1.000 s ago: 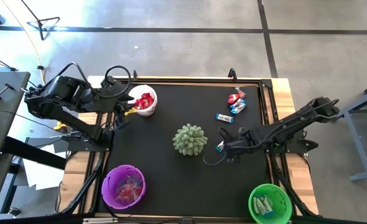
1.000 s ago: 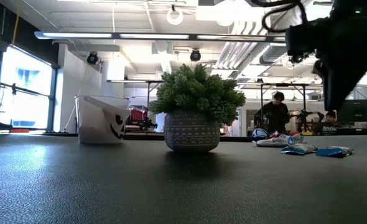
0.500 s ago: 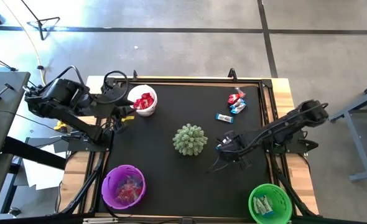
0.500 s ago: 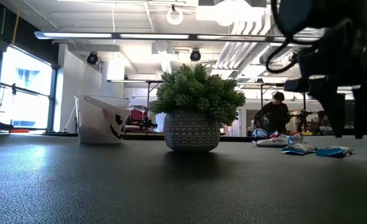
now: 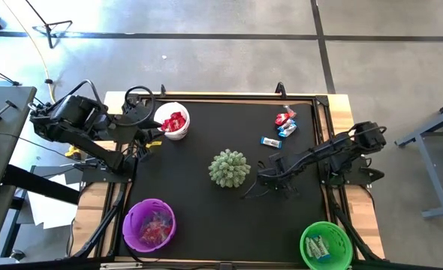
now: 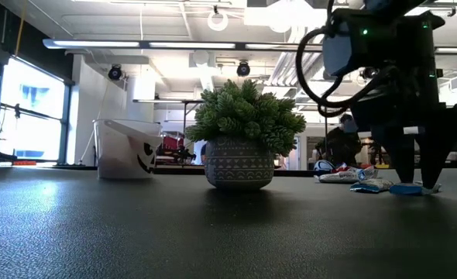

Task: Organize candy in baskets
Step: Put the white chocolate bar into the green bucket

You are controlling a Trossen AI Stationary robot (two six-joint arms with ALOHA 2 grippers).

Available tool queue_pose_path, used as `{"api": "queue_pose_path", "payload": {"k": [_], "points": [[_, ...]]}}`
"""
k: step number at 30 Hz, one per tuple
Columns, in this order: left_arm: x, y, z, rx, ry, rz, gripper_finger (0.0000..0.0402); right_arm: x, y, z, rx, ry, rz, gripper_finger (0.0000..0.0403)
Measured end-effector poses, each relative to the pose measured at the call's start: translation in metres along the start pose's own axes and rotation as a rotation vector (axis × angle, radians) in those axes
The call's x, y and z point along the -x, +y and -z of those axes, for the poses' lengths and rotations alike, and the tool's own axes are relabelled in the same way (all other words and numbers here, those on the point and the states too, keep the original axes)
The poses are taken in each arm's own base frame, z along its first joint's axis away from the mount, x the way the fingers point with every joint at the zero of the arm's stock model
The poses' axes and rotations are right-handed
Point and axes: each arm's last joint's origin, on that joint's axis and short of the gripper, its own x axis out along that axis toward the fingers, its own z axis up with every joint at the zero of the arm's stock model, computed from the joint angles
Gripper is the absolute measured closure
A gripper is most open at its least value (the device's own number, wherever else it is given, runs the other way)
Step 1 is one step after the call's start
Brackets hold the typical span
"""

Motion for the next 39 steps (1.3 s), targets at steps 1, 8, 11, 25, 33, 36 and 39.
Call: {"api": "queue_pose_path", "payload": {"k": [1,8,11,25,33,36,39], "points": [[0.000,0.000,0.000,0.000,0.000,0.000,0.0300,0.000,-0.001,0.000,-0.004,-0.001,-0.015,0.0297],[0.000,0.000,0.000,-0.010,0.001,-0.001,0.0300,-0.001,-0.001,-0.001,-0.091,-0.008,-0.043,0.0311],[0.000,0.000,0.000,-0.011,0.001,-0.001,0.0300,-0.001,-0.001,-0.001,-0.137,-0.007,-0.050,0.0335],[0.000,0.000,0.000,-0.021,0.002,-0.001,0.0300,0.004,-0.001,0.001,-0.365,-0.001,-0.054,0.0401],[0.000,0.000,0.000,-0.022,0.003,-0.002,0.0300,0.043,-0.001,0.003,-0.543,-0.100,-0.082,0.0403],[0.000,0.000,0.000,-0.034,0.003,-0.001,0.0300,0.063,0.000,0.002,-0.653,-0.138,-0.170,0.0403],[0.000,0.000,0.000,-0.052,0.003,-0.001,0.0300,0.085,0.002,0.000,-0.779,-0.148,-0.325,0.0403]]}}
